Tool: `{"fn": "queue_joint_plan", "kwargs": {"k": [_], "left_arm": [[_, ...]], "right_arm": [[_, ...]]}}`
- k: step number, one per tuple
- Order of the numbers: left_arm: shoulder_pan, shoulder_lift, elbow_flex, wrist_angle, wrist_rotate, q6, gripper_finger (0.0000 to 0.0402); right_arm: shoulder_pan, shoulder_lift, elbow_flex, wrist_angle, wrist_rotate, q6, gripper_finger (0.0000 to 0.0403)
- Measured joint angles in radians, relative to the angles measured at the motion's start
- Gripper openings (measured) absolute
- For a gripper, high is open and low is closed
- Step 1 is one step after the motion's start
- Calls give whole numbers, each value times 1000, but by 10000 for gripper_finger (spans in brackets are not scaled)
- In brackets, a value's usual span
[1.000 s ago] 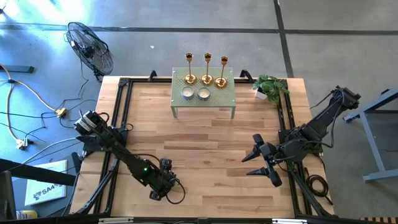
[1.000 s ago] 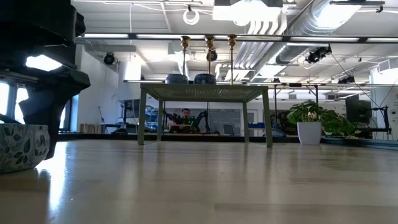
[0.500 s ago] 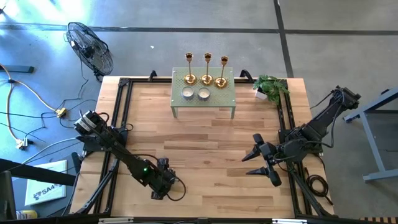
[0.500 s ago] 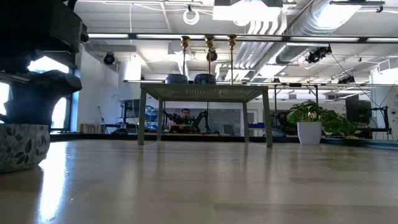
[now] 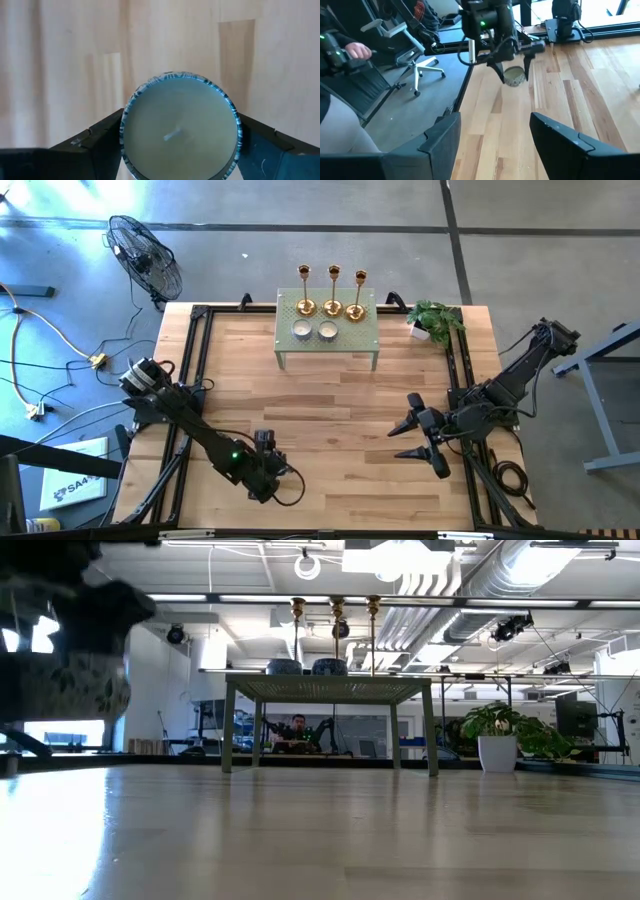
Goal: Pick & Place candle stick holders
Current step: Put the blue scented candle on the shelf
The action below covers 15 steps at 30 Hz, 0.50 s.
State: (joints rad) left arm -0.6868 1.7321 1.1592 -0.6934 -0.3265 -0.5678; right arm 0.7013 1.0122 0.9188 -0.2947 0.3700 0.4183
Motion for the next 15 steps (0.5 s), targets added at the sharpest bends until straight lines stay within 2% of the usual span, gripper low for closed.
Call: {"fn": "queue_joint_plan", "kwargs": {"k": [3, 6, 10, 15], "left_arm": [[3, -1, 97, -163, -55, -79, 290], [24, -1, 185, -282, -63, -96, 290], [58, -1, 314, -328, -53, -55, 290], [119, -1, 461, -303, 23, 55, 290]], "right_arm": [[0, 0, 0, 10, 2, 0, 233], [0, 0, 0, 28, 4, 1, 232], [0, 0, 0, 46, -8, 3, 234], [0, 0, 0, 79, -15, 68, 232]]}}
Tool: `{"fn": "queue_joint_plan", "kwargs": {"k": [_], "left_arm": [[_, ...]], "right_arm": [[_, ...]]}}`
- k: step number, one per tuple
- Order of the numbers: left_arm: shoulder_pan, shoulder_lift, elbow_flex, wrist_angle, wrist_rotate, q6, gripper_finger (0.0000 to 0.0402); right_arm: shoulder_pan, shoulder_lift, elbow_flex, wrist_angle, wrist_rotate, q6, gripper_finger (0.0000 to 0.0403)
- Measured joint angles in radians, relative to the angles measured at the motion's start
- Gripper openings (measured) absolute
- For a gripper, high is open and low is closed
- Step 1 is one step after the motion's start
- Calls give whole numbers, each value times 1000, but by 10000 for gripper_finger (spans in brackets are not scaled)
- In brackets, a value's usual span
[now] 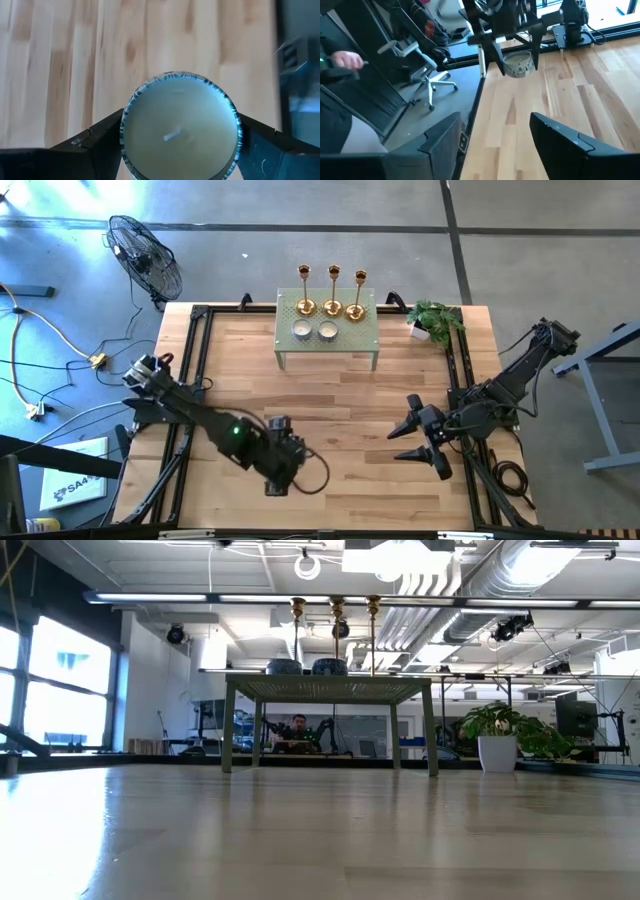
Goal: Pick & Place candle stick holders
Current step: Put the blue scented candle on the shelf
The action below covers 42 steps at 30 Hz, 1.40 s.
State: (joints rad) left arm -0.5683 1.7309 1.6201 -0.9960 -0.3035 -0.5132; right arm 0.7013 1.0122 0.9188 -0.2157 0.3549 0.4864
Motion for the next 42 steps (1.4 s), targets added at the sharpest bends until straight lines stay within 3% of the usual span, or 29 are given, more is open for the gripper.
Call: {"fn": "queue_joint_plan", "kwargs": {"k": [7, 13, 18, 23, 29, 37, 42], "left_arm": [[75, 0, 165, 30, 121, 123, 290], [110, 0, 248, 35, 123, 197, 290], [131, 0, 252, 42, 111, 213, 290], [136, 5, 252, 58, 86, 225, 290], [137, 7, 252, 69, 22, 255, 290], [137, 7, 252, 89, -1, 280, 290], [150, 20, 252, 115, -1, 297, 290]], "right_arm": [[0, 6, 0, 21, 20, -57, 232], [-8, 46, 0, 86, 54, -136, 230], [-77, 68, 0, 120, 78, -154, 229], [-152, 68, 0, 131, -20, -123, 229], [-196, 113, 0, 245, 3, -131, 230], [-225, 223, 0, 364, -27, -288, 240], [-244, 286, 37, 352, -19, -319, 241]]}}
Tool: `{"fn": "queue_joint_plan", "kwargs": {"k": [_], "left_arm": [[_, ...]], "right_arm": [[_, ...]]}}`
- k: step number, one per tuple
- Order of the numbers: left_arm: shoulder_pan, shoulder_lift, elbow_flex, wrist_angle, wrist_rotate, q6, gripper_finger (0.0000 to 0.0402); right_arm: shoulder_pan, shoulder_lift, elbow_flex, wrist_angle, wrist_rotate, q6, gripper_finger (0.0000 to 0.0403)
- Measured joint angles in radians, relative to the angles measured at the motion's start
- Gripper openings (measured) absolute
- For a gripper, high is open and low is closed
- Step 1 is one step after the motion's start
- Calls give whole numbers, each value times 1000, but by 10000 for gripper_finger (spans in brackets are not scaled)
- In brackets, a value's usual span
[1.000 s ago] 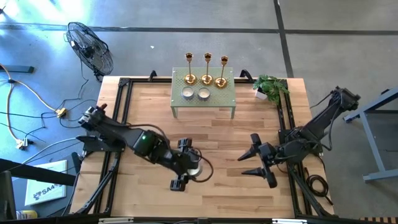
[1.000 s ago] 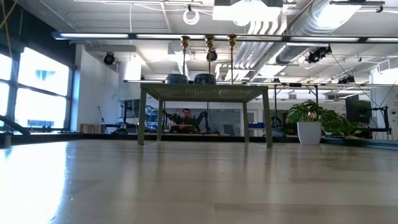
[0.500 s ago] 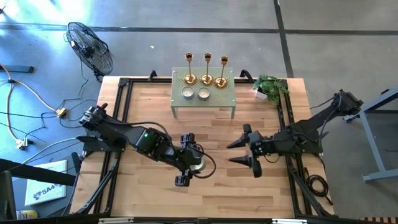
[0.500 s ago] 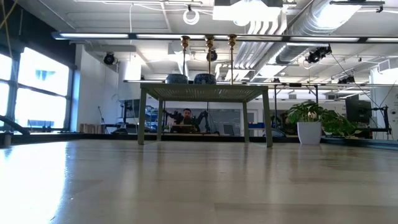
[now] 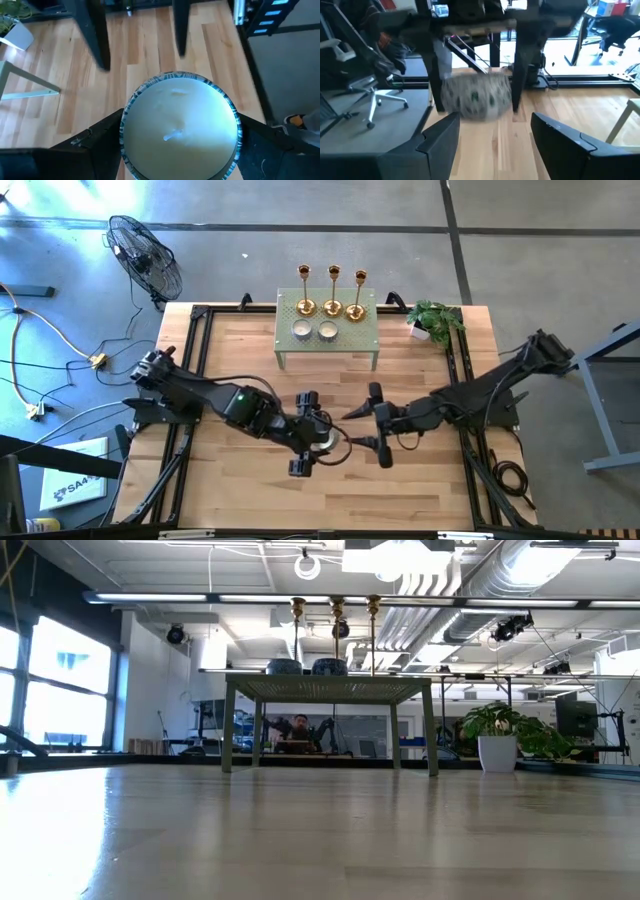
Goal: Pick & Place candle stick holders
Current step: Put the blue scented candle on the shelf
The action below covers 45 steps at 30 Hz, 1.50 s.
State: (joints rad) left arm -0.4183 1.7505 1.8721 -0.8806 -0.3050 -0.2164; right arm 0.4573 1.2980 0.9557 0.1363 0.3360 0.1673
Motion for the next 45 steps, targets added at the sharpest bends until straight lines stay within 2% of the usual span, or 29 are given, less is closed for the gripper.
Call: {"fn": "queue_joint_plan", "kwargs": {"k": [7, 21, 31, 45], "left_arm": [[6, 16, -1, -3, 11, 6, 290], [12, 15, 0, 26, -4, 37, 290], [53, 15, 0, 71, 31, 55, 290], [70, 15, -2, 108, 44, 83, 290]], "right_arm": [[-14, 21, 55, -34, -14, -12, 241], [-11, 20, 45, -34, -57, -20, 240], [-11, 20, 44, -35, -52, 7, 240], [-14, 27, 44, -42, -101, 7, 240]]}}
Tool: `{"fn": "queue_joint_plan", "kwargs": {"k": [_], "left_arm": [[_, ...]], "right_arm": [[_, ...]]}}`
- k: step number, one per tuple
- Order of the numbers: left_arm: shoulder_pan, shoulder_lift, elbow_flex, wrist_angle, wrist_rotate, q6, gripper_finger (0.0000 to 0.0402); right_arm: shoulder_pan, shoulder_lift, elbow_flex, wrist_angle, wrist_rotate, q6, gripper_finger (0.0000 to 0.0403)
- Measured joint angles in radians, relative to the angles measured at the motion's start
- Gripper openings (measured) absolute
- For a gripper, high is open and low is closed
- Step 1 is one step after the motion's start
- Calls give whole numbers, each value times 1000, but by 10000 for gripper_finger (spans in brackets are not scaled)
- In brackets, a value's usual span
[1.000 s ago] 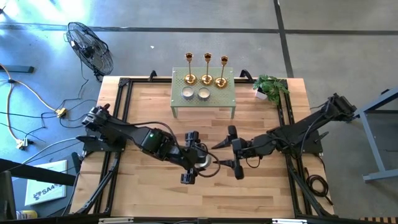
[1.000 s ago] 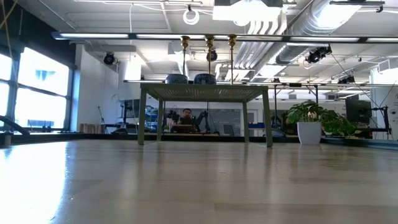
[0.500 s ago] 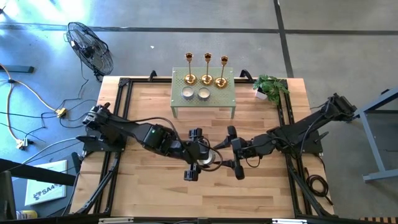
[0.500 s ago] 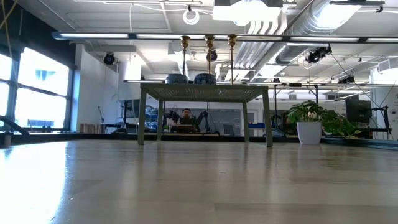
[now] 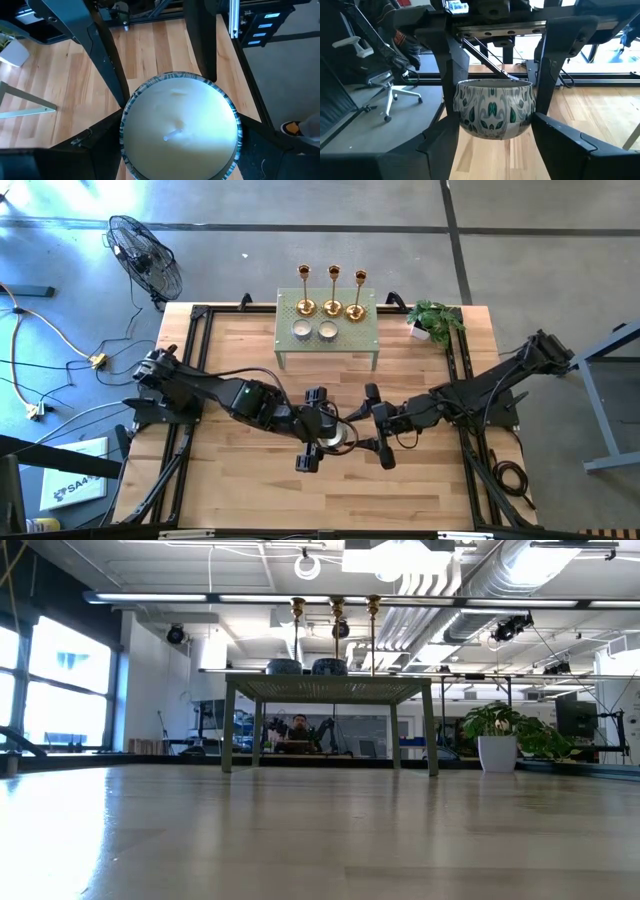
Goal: Pick & Place candle stick holders
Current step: Put the blue scented candle on the shelf
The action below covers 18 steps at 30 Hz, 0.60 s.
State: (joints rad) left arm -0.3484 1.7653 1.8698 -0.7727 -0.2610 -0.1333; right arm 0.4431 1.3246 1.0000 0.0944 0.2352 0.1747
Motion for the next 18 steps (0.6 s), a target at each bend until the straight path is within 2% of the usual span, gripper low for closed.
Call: {"fn": "queue_joint_plan", "kwargs": {"k": [10, 15, 18], "left_arm": [[8, 0, 0, 7, 16, 6, 290], [8, 0, 0, 6, 10, 6, 290], [8, 0, 0, 6, 7, 6, 290]], "right_arm": [[-4, 2, 0, -1, -15, 20, 240], [-4, 2, -1, -2, 3, -62, 240], [-5, -4, -2, -4, 16, -55, 240]]}}
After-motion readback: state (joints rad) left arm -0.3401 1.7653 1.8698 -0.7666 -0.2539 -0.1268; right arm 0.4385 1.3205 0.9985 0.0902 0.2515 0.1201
